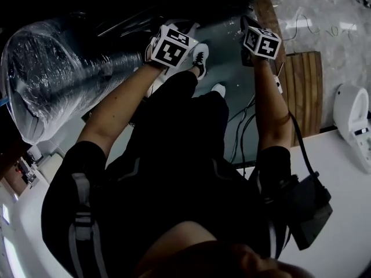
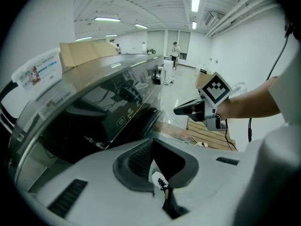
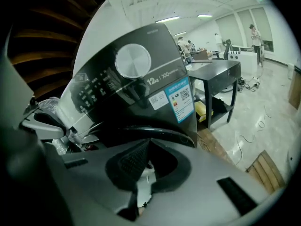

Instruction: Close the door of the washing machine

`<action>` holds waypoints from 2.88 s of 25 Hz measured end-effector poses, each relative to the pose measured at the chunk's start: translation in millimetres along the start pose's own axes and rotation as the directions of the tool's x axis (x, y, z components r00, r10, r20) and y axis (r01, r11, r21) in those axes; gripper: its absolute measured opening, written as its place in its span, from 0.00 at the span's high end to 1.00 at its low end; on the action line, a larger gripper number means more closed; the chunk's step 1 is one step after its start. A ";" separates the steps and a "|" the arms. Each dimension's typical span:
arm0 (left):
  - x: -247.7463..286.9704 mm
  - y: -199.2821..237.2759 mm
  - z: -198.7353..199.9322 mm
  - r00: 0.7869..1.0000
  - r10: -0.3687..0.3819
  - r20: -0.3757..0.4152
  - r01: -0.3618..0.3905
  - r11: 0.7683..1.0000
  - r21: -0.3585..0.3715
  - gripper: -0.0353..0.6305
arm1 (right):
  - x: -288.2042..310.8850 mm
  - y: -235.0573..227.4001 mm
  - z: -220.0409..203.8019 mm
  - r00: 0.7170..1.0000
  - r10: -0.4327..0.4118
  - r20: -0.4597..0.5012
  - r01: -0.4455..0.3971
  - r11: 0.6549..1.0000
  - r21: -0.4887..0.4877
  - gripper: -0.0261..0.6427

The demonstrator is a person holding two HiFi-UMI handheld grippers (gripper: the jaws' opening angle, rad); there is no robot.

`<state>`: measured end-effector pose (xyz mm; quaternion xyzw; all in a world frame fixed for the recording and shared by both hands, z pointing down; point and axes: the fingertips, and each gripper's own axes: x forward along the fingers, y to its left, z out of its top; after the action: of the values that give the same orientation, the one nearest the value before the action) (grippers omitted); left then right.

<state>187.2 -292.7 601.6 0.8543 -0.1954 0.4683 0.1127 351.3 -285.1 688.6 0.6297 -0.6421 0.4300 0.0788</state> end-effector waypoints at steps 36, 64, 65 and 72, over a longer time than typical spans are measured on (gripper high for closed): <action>-388.7 18.4 6.8 0.760 0.350 0.548 -0.275 0.937 -0.217 0.94 | -341.4 244.2 156.7 0.913 0.145 0.382 0.018 0.919 -0.393 0.95; -557.7 122.8 -55.4 0.535 0.494 0.685 -0.350 0.868 -0.353 0.94 | -396.2 420.1 175.3 0.835 0.223 0.503 0.093 0.845 -0.527 0.96; -558.6 124.5 -56.6 0.530 0.497 0.687 -0.343 0.867 -0.362 0.94 | -394.8 421.5 175.2 0.837 0.221 0.500 0.093 0.844 -0.528 0.96; -556.8 124.8 -60.3 0.531 0.505 0.680 -0.338 0.862 -0.377 0.94 | -399.1 414.7 177.1 0.842 0.192 0.505 0.114 0.851 -0.512 0.96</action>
<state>-183.4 -255.1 165.1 0.8802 -0.4711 0.0570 -0.0123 143.4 -172.5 134.8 0.6652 -0.7433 0.0461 0.0544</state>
